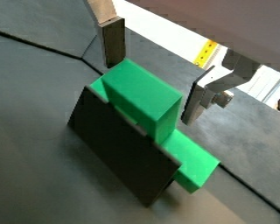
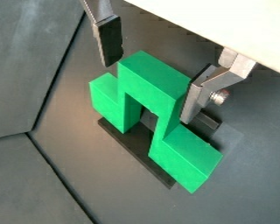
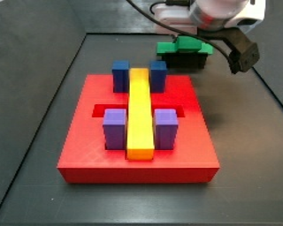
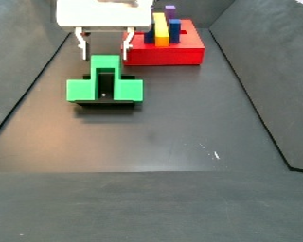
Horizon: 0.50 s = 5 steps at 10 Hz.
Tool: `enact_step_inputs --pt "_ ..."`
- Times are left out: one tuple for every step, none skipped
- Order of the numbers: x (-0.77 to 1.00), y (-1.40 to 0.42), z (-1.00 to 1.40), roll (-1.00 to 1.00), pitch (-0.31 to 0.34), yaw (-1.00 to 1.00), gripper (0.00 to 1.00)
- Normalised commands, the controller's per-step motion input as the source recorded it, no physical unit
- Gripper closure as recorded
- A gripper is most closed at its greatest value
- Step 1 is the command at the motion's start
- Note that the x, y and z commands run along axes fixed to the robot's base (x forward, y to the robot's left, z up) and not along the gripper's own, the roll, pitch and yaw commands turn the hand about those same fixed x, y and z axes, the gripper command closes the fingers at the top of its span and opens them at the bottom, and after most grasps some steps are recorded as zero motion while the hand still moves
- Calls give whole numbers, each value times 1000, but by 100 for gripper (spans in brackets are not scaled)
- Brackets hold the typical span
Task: Pick up the green object. Move up. Place the green object on the fixture. Regrasp the green object. Move to above the board. Insert the green object.
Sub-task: Regrasp the green object.
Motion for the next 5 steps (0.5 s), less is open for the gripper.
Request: enact_step_inputs --pt "86 0 -240 126 0 3 0" --pt "106 0 -220 120 0 11 0" --pt "97 3 -197 114 0 6 0" --pt "86 0 -194 166 11 3 0" --pt "57 71 -146 189 20 0 0"
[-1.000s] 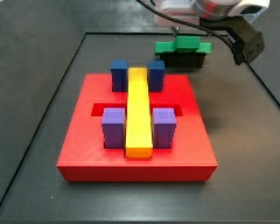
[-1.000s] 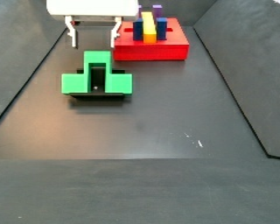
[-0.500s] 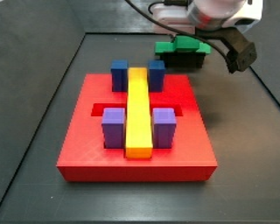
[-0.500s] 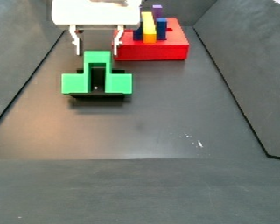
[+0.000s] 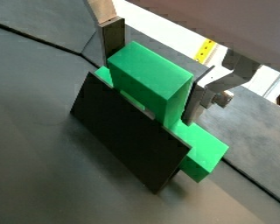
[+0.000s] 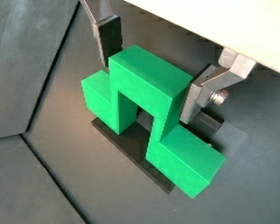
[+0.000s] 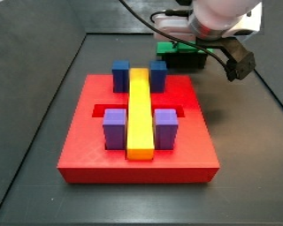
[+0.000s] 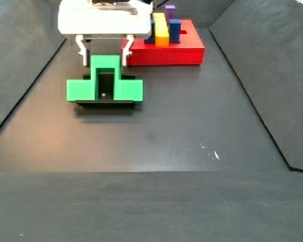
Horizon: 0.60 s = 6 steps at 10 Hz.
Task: Pick up the green object. Move up. Place the green object on the fixture. Regrasp the green object. Move to above the board. Insert the green object.
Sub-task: Regrasp the green object.
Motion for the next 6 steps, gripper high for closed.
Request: enact_step_inputs --pt "0 203 -83 86 3 0 0" --pt "0 217 -37 31 31 0 0" --pt "0 71 0 29 54 0 0" --pt "0 0 0 9 0 0 0" --pt "0 0 -14 160 0 0 0" --pt "0 0 -20 174 0 0 0"
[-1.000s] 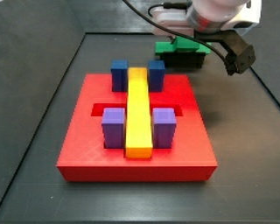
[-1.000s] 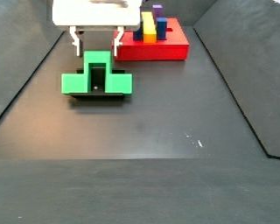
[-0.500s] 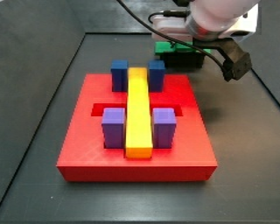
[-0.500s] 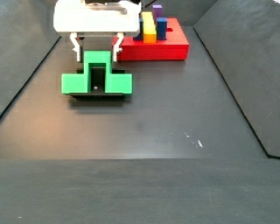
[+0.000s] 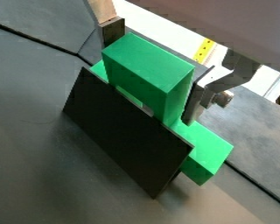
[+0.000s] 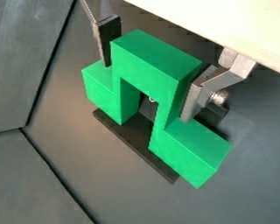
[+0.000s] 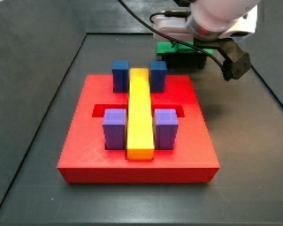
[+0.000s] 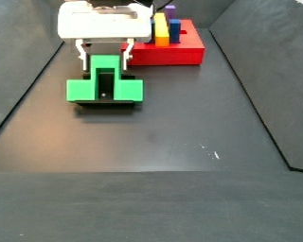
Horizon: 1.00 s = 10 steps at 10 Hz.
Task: Pick up the green object. Move up. Place the green object on the fixture. Regrasp the green object. Move to above the board. Insert the green object.
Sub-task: Regrasp the green object.
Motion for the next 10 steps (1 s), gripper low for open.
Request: enact_step_inputs --pt "0 0 -9 137 0 0 0" --pt "0 0 0 111 0 0 0" --pt "-3 -6 -209 0 146 0 0" --pt "0 0 -89 -69 151 0 0" --pt "0 0 0 0 0 0 0" --pt "0 0 0 0 0 0 100" --pt "0 0 0 0 0 0 100" --pt "0 0 0 0 0 0 100" --pt "0 0 0 0 0 0 100" --pt "0 0 0 0 0 0 100"
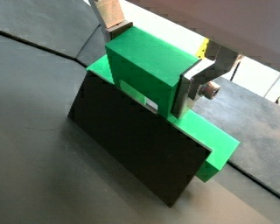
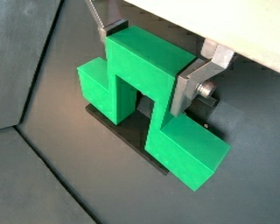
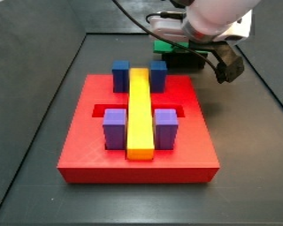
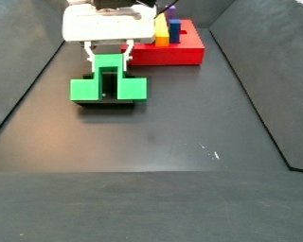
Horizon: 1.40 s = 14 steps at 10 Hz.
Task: Pick up the green object. Move up. Place the green object on the fixture. Regrasp the green object. Move to above the board. Insert the green object.
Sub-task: Regrasp the green object, then move to above the board.
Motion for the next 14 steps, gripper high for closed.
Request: enact_step_inputs --pt "0 0 0 0 0 0 100" --pt "0 0 0 0 0 0 100" --pt "0 0 0 0 0 0 100" --pt "0 0 0 0 0 0 100" --pt "0 0 0 0 0 0 100" --pt "0 0 0 0 0 0 100" --pt "0 0 0 0 0 0 100" --pt "0 0 0 0 0 0 100" --pt "0 0 0 0 0 0 100" --pt "0 0 0 0 0 0 100" --pt "0 0 0 0 0 0 100" --pt "0 0 1400 0 0 0 100" --pt "-21 1 1400 -9 29 4 100" --pt "-61 0 1400 -86 10 -1 100"
